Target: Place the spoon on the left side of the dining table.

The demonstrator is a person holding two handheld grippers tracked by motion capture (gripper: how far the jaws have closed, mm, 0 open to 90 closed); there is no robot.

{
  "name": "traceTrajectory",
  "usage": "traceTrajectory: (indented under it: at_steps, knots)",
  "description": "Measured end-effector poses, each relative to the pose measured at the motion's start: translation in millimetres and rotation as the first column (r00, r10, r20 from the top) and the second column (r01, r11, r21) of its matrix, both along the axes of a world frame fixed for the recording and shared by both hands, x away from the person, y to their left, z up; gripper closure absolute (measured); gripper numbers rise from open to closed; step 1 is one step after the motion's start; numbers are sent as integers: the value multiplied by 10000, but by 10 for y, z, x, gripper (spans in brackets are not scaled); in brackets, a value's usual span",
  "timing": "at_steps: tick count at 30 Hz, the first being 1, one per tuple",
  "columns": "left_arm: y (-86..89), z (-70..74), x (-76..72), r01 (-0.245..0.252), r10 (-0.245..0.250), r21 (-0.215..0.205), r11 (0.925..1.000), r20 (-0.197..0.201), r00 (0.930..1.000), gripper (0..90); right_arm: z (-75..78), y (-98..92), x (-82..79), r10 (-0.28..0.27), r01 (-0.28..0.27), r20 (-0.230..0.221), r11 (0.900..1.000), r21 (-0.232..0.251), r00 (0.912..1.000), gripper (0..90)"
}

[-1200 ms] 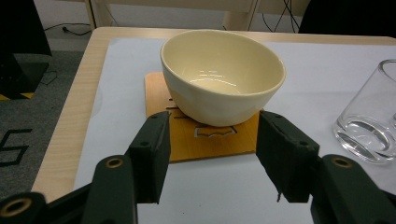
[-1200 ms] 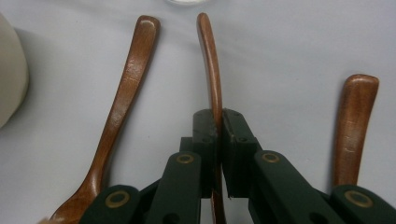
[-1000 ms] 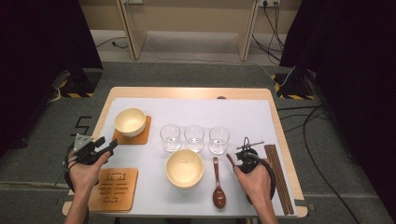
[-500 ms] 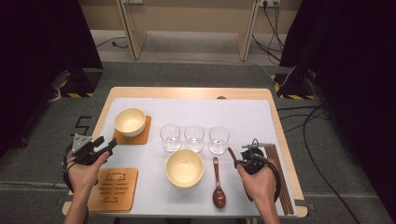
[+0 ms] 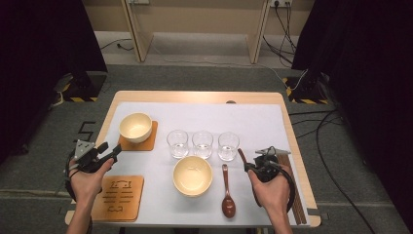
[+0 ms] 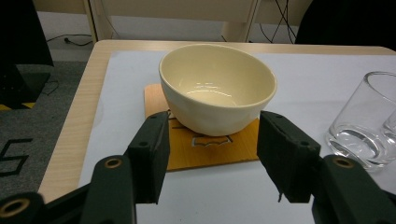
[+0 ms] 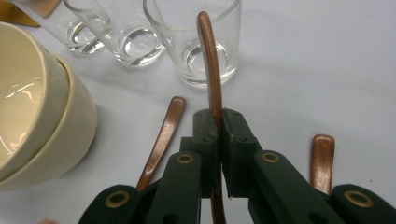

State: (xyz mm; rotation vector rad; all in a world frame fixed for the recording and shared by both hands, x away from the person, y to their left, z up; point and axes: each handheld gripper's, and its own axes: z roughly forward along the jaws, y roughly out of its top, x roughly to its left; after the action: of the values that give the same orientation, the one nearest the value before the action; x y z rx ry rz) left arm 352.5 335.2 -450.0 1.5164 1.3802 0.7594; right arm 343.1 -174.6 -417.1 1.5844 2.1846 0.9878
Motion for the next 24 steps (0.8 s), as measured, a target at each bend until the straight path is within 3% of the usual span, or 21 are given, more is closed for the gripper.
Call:
traceTrajectory:
  at_steps: [9, 24]
  knots:
    - [0, 1, -4, -1, 1, -11, 10000, -6, 10000, 434, 77, -10, -14, -90, 65, 697, 9993, 364, 9975, 853]
    - [1, 18, -11, -4, 4, -32, 10000, 48, 10000, 433, 136, 4, -17, 72, -260, 1957, 9953, 933, 9806, 853]
